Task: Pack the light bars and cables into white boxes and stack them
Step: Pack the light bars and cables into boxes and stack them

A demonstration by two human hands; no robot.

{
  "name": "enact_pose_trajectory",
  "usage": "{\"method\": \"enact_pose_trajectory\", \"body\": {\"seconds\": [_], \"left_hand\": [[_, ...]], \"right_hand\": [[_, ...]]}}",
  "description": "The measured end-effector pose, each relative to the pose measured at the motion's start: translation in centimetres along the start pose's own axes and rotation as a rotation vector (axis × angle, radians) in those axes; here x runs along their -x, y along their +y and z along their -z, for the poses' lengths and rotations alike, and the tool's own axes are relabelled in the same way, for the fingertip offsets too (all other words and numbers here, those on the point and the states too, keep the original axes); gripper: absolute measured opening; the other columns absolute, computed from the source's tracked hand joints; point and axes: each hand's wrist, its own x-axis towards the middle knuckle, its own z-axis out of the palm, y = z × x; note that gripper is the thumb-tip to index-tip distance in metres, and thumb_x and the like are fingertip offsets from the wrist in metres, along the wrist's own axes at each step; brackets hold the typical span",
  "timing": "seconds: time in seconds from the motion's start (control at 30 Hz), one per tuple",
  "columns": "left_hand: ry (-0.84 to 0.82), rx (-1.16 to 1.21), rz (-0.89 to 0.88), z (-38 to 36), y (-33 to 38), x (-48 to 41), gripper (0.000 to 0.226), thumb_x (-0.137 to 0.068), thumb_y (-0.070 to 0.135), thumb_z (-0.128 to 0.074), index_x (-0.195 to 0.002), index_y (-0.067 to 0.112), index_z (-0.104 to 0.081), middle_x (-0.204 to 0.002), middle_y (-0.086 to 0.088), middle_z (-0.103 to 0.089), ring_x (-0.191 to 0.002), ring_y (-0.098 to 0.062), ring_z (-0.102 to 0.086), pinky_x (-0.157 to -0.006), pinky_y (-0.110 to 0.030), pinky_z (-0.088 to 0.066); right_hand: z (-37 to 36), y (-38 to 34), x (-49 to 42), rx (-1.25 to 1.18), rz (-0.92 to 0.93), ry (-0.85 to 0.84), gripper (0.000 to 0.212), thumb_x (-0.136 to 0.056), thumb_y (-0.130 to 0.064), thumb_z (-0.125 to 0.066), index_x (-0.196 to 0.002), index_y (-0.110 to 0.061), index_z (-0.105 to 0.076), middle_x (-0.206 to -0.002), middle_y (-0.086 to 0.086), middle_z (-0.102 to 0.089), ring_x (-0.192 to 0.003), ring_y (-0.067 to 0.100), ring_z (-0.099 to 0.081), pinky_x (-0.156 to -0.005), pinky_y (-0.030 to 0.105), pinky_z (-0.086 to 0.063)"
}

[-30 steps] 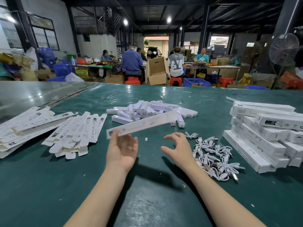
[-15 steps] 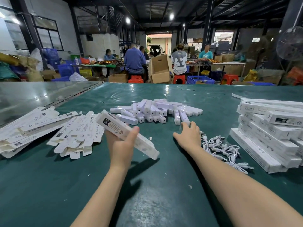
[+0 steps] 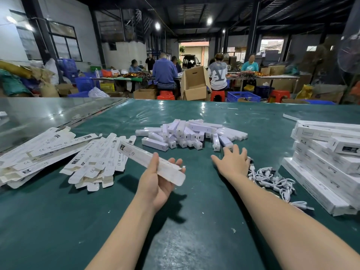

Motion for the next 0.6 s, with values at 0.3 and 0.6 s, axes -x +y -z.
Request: {"method": "enact_pose_trajectory", "body": {"seconds": [0.3,0.6], "left_hand": [[-0.011,0.006,0.077,0.0,0.1,-0.3,0.039,-0.096,0.041,-0.041,-0.079,0.008,-0.054,-0.063,-0.004,-0.06,-0.066,-0.015,-0.052,-0.048,-0.02,-0.051],[-0.012,-0.013,0.085,0.0,-0.5,-0.3,0.022,-0.096,0.03,-0.046,-0.085,0.013,-0.055,-0.071,-0.002,-0.072,-0.052,-0.013,-0.066,-0.046,-0.021,-0.053]], "right_hand": [[1.7,-1.4,4.9,-0.454,0.205,0.355,0.009,-0.085,-0.006,-0.057,-0.088,-0.001,-0.051,-0.098,0.016,-0.044,-0.075,0.035,-0.052,-0.064,0.032,-0.035],[1.7,-1.5,7.4,-0.137,0.221,-0.052,0.036,-0.082,-0.011,-0.046,-0.117,-0.015,-0.054,-0.108,0.01,-0.059,-0.101,0.03,-0.046,-0.076,0.033,-0.036]]}}
